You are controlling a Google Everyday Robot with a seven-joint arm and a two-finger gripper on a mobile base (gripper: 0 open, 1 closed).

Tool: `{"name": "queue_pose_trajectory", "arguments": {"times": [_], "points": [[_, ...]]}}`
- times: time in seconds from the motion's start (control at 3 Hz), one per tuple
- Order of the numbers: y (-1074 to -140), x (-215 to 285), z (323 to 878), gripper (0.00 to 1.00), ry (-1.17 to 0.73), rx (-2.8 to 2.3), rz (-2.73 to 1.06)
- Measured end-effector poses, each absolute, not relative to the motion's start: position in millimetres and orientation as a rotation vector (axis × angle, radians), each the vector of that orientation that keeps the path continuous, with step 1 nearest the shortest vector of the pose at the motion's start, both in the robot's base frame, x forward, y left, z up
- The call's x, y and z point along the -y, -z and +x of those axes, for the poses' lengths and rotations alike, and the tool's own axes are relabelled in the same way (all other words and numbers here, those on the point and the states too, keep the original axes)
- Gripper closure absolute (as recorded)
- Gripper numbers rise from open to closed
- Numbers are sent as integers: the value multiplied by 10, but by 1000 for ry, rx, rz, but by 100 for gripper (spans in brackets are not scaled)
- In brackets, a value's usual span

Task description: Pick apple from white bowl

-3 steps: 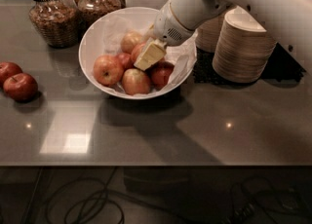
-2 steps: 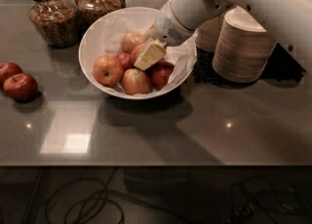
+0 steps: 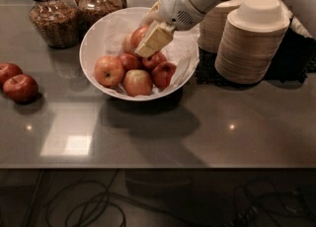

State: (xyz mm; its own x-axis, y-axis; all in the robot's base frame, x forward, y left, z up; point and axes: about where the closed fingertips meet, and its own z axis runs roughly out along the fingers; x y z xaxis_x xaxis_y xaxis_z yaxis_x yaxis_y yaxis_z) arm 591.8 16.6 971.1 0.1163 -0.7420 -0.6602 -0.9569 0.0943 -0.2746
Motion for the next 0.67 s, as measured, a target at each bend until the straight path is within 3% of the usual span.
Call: {"name": "queue_pose_trajectory", "arguments": {"times": [0.67], "points": [[-10161,-158,5803,100,-368,-1561,-1685]]}}
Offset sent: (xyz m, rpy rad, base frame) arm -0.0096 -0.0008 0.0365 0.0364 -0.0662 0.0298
